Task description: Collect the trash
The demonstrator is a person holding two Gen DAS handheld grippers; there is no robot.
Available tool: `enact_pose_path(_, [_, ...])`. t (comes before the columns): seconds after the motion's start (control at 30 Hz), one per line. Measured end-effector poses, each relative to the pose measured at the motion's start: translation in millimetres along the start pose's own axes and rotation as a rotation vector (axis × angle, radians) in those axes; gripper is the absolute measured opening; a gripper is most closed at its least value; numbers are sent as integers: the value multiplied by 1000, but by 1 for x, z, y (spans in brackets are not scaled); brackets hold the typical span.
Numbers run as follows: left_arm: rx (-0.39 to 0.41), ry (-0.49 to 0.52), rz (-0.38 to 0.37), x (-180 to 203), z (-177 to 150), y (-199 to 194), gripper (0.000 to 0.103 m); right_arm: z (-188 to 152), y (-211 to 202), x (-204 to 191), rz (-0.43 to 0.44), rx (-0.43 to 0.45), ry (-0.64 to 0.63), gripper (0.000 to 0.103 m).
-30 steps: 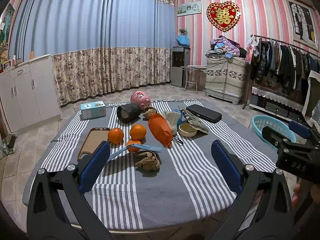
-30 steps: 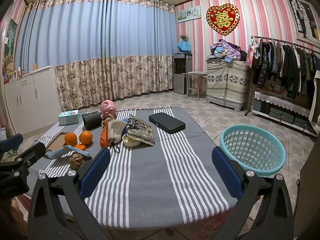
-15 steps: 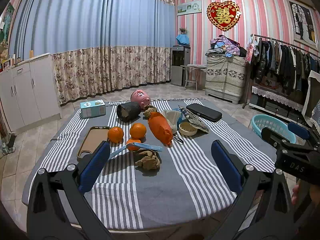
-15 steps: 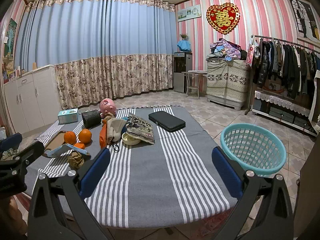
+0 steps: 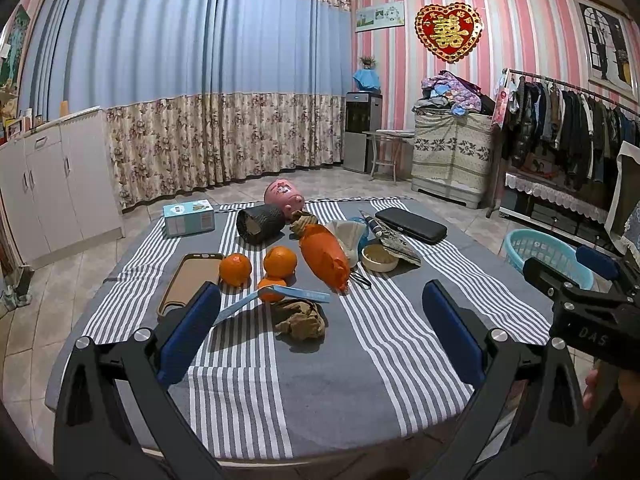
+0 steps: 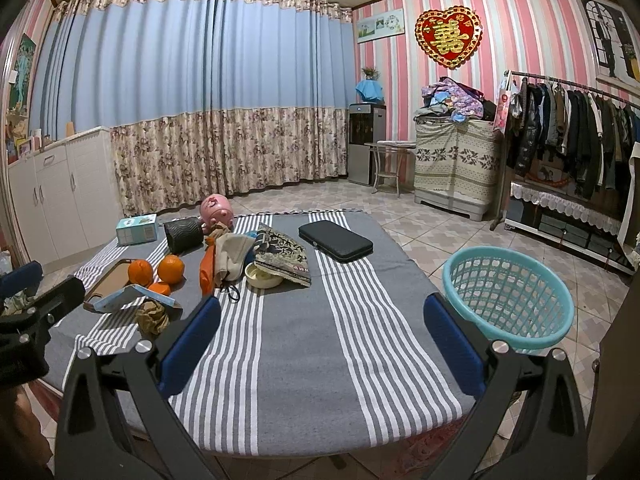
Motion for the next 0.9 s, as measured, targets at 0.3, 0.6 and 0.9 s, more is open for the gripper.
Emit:
enact_pose_path(0.3, [-1,0,-1,-2,-2,2,98,1,0,0,0,-1,-1,99])
enact_pose_path(0.6, [-4,-1,-2,-4,-4,5,98,0,1,-1,-1,-2,-2,99])
enact_pose_path(0.9, [-16,-8,-2,-8,-9,8,98,-1,2,-1,-3,-3,-5,99])
Point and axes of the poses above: each gripper's, at about its wrist camera, not at the fingertips, and y roughly the way its jaws point, x to its right, z to its top, the point moved 8 cm from there along y, roughly the way its jaws point, and after that the axes turned 1 degree about z, right-handed, at the moved point
